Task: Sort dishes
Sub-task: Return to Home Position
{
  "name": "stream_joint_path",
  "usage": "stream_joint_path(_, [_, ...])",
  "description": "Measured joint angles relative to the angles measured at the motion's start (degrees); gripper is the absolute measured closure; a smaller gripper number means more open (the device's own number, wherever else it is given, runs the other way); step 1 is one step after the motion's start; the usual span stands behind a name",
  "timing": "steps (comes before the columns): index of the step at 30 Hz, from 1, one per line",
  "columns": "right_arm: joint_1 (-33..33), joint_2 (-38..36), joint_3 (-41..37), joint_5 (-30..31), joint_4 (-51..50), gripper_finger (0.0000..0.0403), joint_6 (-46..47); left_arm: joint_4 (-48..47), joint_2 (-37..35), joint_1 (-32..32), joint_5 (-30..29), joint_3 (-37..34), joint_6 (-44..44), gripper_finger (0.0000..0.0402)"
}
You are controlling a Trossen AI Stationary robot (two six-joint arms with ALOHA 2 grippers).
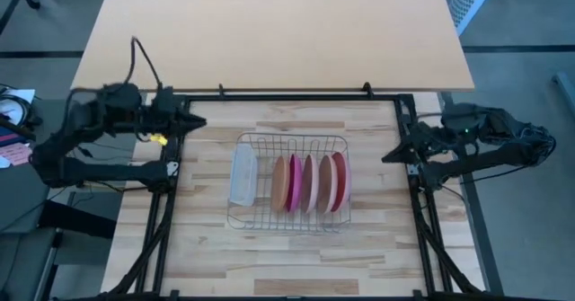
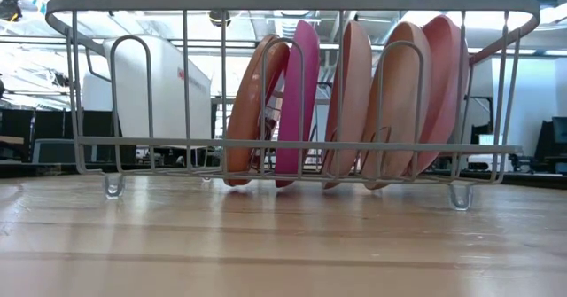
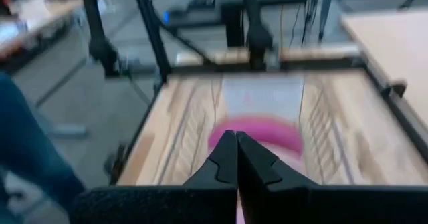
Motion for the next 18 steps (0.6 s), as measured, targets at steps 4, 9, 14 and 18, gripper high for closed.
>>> stream_joint_path(4, [2.42,-5.16,-6.67,0.2,-1.66,0.0402,0.82,9.49,-5.22,-0.02,3.72,-11.86,-1.29,0.0374])
stream_joint_path(9, [5.35,-13.53,-14.61,0.26,2.99,0.0403,3.31,18.79,-11.82,0.0,4.26,-25.17,-4.01,0.0398])
stream_joint_path(14, [7.01,-22.75,-23.56,0.42,7.77,0.0403,4.0,24.76,-18.15,0.0,2.74,-35.45,-6.72,0.04])
stream_joint_path(18, [6.99,-29.56,-32.43,0.46,12.86,0.0403,6.62,28.33,-22.11,-0.02,2.64,-42.65,-9.33,0.0401])
